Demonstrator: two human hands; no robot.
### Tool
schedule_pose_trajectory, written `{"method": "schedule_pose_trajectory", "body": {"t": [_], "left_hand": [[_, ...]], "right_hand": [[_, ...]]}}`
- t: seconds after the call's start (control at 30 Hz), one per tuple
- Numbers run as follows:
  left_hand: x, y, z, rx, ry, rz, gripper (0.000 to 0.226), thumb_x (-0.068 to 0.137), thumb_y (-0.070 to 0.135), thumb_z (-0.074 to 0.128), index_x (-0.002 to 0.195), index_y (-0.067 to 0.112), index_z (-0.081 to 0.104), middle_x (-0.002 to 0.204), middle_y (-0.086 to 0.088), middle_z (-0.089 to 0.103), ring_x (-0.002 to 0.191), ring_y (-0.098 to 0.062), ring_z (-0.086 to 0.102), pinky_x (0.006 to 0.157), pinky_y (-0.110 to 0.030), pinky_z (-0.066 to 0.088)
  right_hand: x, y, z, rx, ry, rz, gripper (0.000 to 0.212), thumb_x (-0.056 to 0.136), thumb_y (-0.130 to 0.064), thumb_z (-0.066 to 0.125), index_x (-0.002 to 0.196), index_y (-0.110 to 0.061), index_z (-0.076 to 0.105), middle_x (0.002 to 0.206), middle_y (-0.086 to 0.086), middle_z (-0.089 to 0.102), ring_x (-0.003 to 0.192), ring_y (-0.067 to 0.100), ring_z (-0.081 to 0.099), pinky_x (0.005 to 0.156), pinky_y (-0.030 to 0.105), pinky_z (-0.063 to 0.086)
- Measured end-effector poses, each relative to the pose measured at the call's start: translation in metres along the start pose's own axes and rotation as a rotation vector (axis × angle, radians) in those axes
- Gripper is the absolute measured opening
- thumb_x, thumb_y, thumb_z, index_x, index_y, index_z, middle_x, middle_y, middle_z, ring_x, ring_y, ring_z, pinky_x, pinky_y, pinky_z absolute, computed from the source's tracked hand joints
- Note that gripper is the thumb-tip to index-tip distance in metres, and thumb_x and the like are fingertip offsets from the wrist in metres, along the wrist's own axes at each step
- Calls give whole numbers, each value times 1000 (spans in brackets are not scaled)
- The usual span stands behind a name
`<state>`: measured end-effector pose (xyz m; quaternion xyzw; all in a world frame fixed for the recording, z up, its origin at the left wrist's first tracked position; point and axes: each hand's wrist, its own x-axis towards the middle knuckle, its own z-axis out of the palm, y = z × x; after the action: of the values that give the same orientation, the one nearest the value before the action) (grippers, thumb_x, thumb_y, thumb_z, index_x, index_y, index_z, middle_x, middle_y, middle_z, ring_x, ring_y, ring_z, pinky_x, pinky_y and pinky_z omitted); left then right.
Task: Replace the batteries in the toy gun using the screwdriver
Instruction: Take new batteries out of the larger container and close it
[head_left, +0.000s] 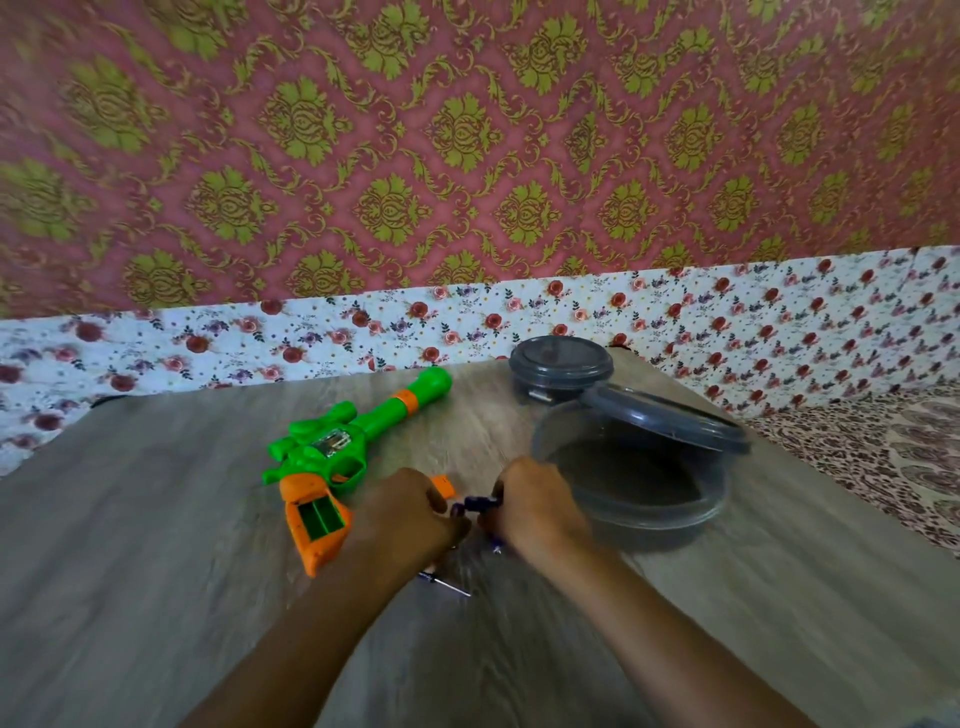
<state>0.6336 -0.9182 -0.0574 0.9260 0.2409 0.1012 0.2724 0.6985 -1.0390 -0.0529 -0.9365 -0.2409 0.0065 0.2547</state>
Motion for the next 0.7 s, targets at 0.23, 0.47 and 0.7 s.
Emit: {"method": "schedule_pose_trajectory", "body": {"t": [0.23, 0.47, 0.7], "left_hand": [[-1, 1, 14, 72, 28, 16, 27, 76, 52, 65, 87, 26, 62, 103, -2, 65, 96, -22, 63, 74, -25, 47], [-6, -6, 7, 57, -101, 117, 29, 75, 44, 71, 96, 24, 66, 99, 0, 69, 93, -15, 64, 79, -25, 50], [-15, 2, 3, 323, -117, 295, 32, 81, 38, 63, 109, 23, 63, 106, -2, 66, 99, -21, 60, 81, -32, 50]], "right_hand": [[-12, 7, 3, -10, 76, -110, 13, 82, -4, 52, 86, -9, 63, 90, 13, 66, 88, 31, 63, 69, 33, 49], [-34, 19, -4, -27, -45, -295, 20, 87, -18, 56, 104, -23, 64, 101, 6, 67, 95, 25, 62, 70, 29, 43], [-44, 28, -13, -244, -143, -423, 33, 90, -7, 43, 117, -21, 57, 105, 10, 60, 97, 28, 59, 76, 38, 47]]}}
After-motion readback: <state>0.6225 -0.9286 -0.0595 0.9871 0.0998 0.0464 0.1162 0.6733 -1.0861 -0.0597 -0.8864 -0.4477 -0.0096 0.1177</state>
